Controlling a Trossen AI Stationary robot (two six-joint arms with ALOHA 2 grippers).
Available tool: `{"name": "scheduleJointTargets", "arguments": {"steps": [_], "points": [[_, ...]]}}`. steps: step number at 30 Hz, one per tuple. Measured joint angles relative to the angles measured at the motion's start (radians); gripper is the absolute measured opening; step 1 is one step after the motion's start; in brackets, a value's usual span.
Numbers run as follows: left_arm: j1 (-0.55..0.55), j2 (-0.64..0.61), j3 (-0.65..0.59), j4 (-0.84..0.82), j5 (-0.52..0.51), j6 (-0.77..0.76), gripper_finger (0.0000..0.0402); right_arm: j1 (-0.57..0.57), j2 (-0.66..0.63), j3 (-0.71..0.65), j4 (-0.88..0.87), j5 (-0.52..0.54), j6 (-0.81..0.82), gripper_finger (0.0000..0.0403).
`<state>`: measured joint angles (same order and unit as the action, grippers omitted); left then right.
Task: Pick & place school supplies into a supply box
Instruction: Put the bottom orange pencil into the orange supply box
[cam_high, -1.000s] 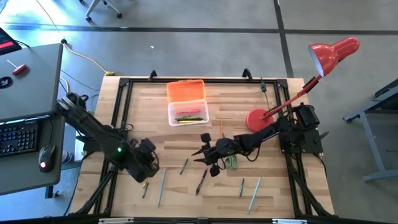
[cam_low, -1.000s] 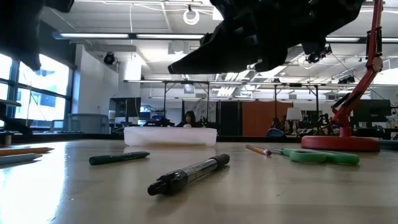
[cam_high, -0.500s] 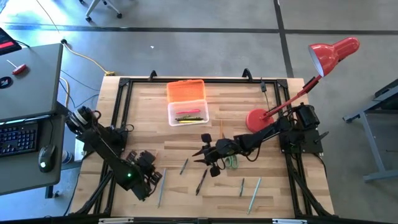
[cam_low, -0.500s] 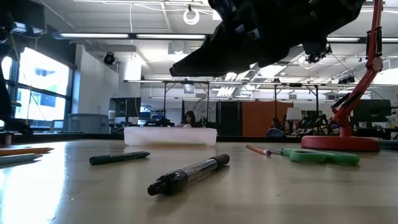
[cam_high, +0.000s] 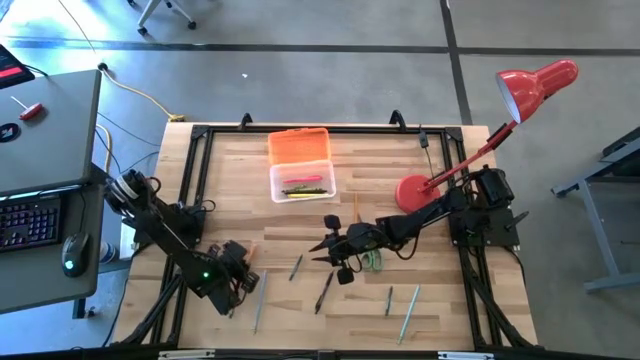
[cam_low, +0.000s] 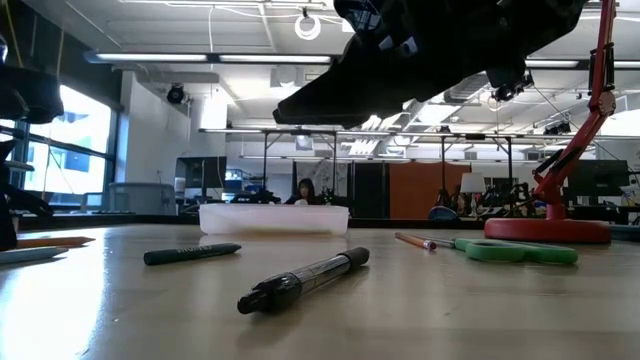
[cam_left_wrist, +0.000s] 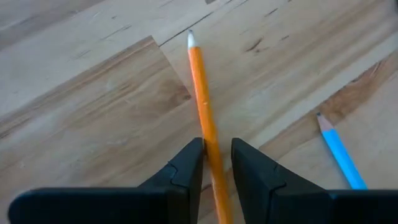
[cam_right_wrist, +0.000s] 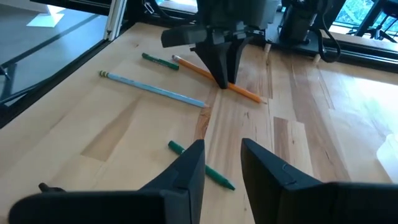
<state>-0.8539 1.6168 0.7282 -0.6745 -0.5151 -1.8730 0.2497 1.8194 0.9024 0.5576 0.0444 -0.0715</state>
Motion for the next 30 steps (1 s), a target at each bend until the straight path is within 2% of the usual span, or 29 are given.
{"name": "scheduleJointTargets", "arguments": {"steps": [6, 11, 15, 17, 20, 23, 30], "points": [[0.001, 0.002, -0.053, 0.054, -0.132, -0.026, 0.0110, 0.000, 0.000, 0.000, 0.016, 0.000, -0.022, 0.0083], [0.002, 0.022, -0.127, 0.178, -0.224, -0.045, 0.0063, 0.000, 0.000, 0.000, 0.016, 0.000, -0.019, 0.0083], [0.002, 0.035, -0.150, 0.203, -0.259, -0.079, 0.0021, 0.000, 0.000, 0.000, 0.016, 0.000, -0.020, 0.0083], [0.005, 0.037, -0.156, 0.202, -0.312, -0.079, 0.0010, 0.000, 0.000, 0.000, 0.016, 0.001, -0.022, 0.0083], [0.012, 0.041, -0.158, 0.206, -0.375, -0.081, 0.0014, -0.001, 0.000, 0.000, 0.016, 0.001, -0.024, 0.0083], [0.048, 0.040, -0.158, 0.217, -0.368, -0.087, 0.0029, -0.001, 0.000, 0.000, 0.016, 0.001, -0.036, 0.0083], [0.165, 0.038, -0.157, 0.318, -0.354, 0.120, 0.0038, -0.001, 0.000, 0.000, 0.016, 0.001, -0.039, 0.0083]]}}
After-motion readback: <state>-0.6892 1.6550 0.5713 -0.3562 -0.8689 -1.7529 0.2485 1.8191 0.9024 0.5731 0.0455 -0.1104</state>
